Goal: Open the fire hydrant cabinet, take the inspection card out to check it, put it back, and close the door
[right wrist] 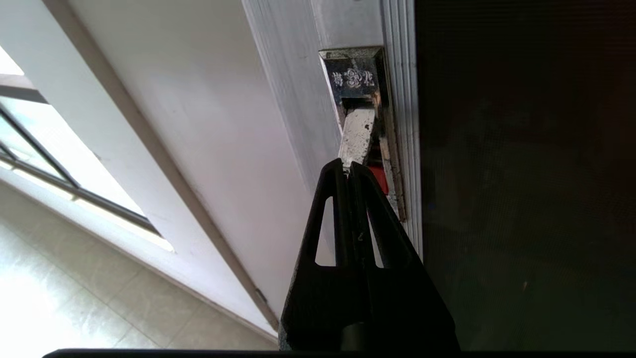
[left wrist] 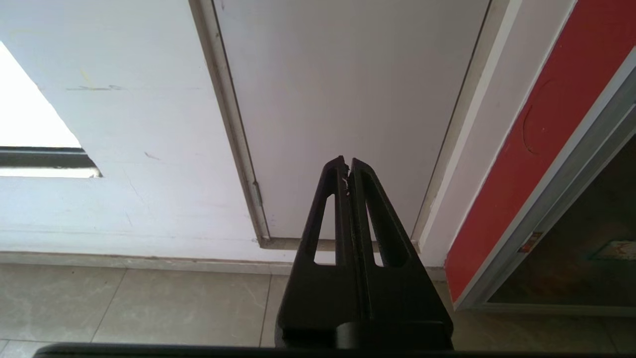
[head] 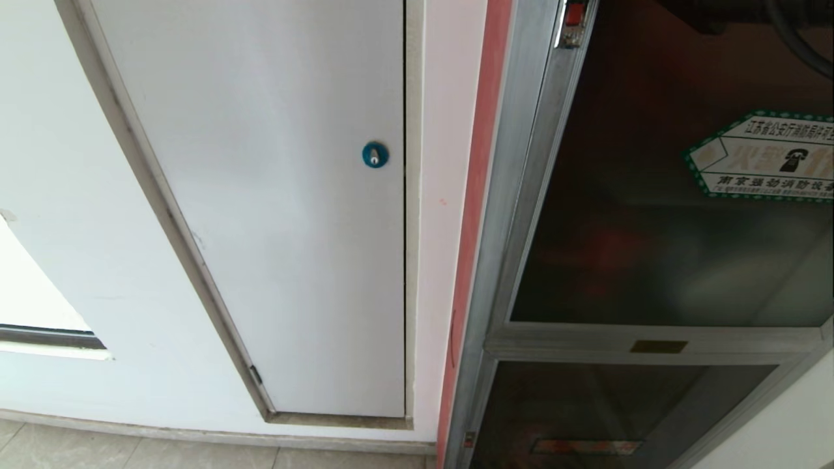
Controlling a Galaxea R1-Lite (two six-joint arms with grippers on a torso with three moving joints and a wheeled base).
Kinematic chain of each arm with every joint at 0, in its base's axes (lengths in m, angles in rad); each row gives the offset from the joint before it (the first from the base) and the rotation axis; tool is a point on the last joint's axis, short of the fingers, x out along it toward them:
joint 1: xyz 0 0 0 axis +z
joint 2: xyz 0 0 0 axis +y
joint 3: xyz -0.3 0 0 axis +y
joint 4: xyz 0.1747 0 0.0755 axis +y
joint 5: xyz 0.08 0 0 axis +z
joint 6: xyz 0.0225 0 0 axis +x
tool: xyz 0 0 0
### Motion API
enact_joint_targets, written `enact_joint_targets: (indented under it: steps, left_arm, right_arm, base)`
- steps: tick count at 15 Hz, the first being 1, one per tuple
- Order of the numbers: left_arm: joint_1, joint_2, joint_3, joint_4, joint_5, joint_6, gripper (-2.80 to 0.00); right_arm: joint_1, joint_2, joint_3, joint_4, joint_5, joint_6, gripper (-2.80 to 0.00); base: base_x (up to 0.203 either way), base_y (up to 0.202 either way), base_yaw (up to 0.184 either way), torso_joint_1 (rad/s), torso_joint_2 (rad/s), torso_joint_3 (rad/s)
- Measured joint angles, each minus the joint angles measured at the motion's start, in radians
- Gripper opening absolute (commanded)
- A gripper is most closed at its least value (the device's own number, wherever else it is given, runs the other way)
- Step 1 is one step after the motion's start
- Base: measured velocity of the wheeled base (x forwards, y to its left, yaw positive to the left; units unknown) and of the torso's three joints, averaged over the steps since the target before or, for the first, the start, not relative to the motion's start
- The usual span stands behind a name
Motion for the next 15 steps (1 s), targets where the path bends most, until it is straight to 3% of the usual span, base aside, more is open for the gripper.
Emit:
enact_joint_targets:
  steps: [15]
  left_arm:
    - [0.0, 0.0, 0.0, 0.0, 0.0, 0.0, -2.8]
  right_arm:
    - [-0.075, 0.042, -0.009, 0.006, 0.094, 0.003, -2.8]
  base:
    - [0.0, 0.0, 0.0, 0.0, 0.0, 0.0]
